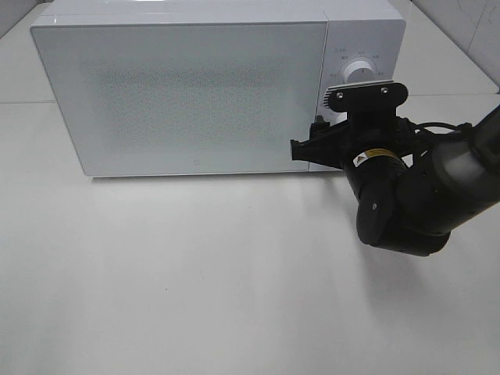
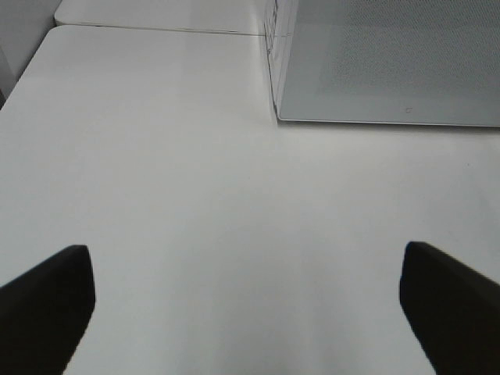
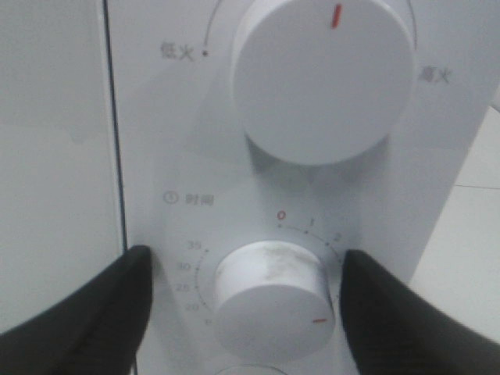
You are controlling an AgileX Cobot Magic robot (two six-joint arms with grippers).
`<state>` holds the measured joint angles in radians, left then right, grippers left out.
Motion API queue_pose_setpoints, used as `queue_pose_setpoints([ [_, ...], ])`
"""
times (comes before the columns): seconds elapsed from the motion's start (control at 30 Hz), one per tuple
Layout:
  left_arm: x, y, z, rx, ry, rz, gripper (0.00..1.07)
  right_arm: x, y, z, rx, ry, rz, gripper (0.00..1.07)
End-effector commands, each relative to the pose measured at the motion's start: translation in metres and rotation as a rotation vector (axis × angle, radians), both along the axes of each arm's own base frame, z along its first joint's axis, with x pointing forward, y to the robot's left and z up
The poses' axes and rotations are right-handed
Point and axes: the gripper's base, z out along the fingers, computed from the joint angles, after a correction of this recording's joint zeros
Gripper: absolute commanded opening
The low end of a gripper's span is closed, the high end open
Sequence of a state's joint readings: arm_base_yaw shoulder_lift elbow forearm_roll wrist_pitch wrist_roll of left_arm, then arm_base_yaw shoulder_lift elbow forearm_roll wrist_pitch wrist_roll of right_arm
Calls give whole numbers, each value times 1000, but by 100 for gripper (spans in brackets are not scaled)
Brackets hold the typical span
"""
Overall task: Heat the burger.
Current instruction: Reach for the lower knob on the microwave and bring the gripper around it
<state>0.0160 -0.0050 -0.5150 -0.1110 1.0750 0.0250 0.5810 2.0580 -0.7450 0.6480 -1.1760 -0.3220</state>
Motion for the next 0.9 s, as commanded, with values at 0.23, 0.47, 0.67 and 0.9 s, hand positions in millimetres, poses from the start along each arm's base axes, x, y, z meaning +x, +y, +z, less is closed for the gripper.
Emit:
queue_pose_setpoints([
  [0.23,-2,0,0,-3,-20,2,98,5,-2,3,-3,-24,-7,12],
  [0.47,-2,0,0,-3,-20,2,98,5,-2,3,58,-25,-15,2],
  [0.67,-2,0,0,-3,-20,2,98,5,5,5,385,-28,-2,1],
  [0.9,-2,0,0,-3,-20,2,98,4,16,9,927,14,16,2],
])
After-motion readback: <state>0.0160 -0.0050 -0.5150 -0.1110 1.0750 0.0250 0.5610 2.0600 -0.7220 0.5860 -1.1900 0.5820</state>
